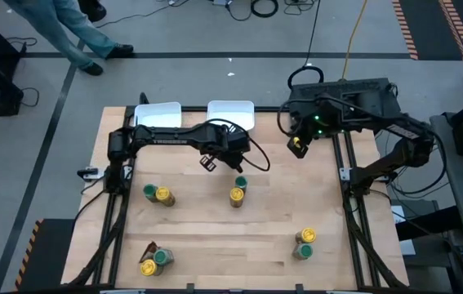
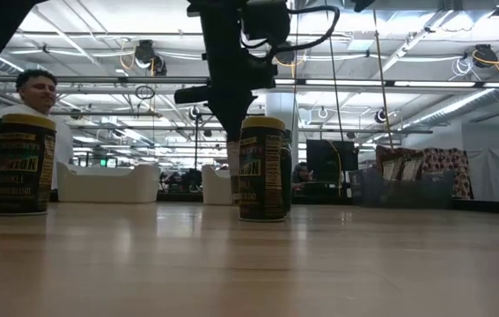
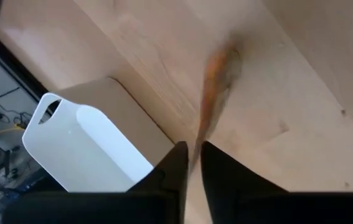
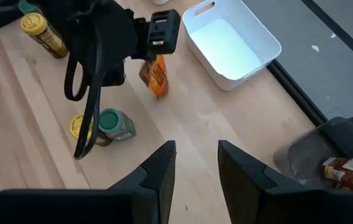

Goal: Sort spices by type
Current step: Put the top orange seasoning bag into the black bin

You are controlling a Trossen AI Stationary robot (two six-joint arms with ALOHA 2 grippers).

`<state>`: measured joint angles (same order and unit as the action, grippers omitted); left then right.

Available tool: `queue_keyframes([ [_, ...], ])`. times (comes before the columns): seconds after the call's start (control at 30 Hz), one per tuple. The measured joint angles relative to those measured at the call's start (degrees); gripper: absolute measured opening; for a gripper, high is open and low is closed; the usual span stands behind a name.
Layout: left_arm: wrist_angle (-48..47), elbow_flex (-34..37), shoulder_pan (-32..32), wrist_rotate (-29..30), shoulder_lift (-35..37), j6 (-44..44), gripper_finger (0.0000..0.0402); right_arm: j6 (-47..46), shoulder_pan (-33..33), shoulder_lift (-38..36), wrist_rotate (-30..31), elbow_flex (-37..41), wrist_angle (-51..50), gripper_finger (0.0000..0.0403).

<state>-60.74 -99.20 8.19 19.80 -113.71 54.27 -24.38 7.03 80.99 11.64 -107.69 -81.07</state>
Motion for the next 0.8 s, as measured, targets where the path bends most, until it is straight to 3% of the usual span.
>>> queue_keyframes([
  [0.4,-0.2,0.1,-0.4,-0.8,1.9,-3.6,0.0166,1.4,0.0,0.0,-1.8,0.4,-0.1,0.0102],
  [0.6,-2.2,0.1,0.5,-9.3,10.4,-12.5,0.0182,1.9,0.0,0.0,-3.1,0.4,1.2,0.0102],
  [0.8,-3.5,1.5,5.3,-20.4,22.4,-25.1,0.0182,0.3,0.0,1.4,-3.1,0.3,9.1,0.0102],
])
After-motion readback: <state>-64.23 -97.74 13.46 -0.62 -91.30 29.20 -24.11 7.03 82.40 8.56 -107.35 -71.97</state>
